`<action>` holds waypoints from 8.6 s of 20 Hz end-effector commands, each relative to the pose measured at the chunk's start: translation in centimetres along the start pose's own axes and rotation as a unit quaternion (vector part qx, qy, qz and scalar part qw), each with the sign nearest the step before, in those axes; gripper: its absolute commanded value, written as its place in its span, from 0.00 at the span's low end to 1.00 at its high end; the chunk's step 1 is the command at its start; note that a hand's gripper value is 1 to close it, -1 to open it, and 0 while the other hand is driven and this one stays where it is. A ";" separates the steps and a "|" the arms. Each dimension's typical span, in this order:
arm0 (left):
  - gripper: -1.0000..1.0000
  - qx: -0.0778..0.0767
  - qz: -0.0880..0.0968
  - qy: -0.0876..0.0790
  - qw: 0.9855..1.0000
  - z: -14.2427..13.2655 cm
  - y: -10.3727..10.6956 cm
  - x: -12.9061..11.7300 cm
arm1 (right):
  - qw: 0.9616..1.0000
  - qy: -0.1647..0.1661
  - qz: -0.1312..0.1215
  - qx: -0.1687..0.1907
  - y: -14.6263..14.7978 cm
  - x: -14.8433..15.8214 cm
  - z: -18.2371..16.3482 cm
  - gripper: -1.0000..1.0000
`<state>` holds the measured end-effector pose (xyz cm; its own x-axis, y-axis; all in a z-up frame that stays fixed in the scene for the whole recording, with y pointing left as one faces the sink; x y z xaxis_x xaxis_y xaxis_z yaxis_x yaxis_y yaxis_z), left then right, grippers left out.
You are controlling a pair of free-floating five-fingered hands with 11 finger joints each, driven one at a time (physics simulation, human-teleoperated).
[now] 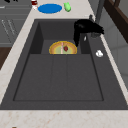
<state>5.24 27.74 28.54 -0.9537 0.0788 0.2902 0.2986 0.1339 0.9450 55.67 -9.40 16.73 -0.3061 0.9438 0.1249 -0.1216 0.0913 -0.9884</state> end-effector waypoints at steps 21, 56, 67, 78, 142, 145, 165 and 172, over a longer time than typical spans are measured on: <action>0.50 0.000 0.000 0.000 1.000 0.0 0.0 0.0 | 0.988 0.003 -0.032 0.149 3.2 3.1 7.1 0.00; 0.50 0.000 0.000 0.000 1.000 0.0 0.0 0.0 | 0.939 0.076 -0.044 0.332 17.1 21.4 8.7 0.00; 0.50 0.000 0.000 0.000 1.000 0.0 0.0 0.0 | 0.936 0.072 -0.035 0.343 20.7 24.4 5.7 0.00; 0.50 0.000 0.000 0.000 1.000 0.0 0.0 0.0 | 0.937 0.070 -0.029 0.340 24.8 25.2 2.7 0.00; 0.50 0.000 0.000 0.000 1.000 0.0 0.0 0.0 | 0.983 0.063 -0.015 0.171 17.1 22.9 -2.0 1.00; 0.50 0.000 0.000 0.000 1.000 0.0 0.0 0.0 | 0.982 0.060 -0.014 0.178 15.4 22.9 -1.8 1.00; 0.50 0.000 0.000 0.000 1.000 0.0 0.0 0.0 | 0.976 0.087 -0.028 0.196 8.1 19.8 1.3 1.00; 0.50 0.000 0.000 0.000 1.000 0.0 0.0 0.0 | 0.977 0.092 -0.034 0.190 5.8 17.4 2.5 1.00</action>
<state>5.24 27.74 28.54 -0.9537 0.0788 0.2902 0.2986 0.1339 0.9450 47.30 8.02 12.58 -0.1887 0.9747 0.1199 -0.4699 0.0176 -0.8826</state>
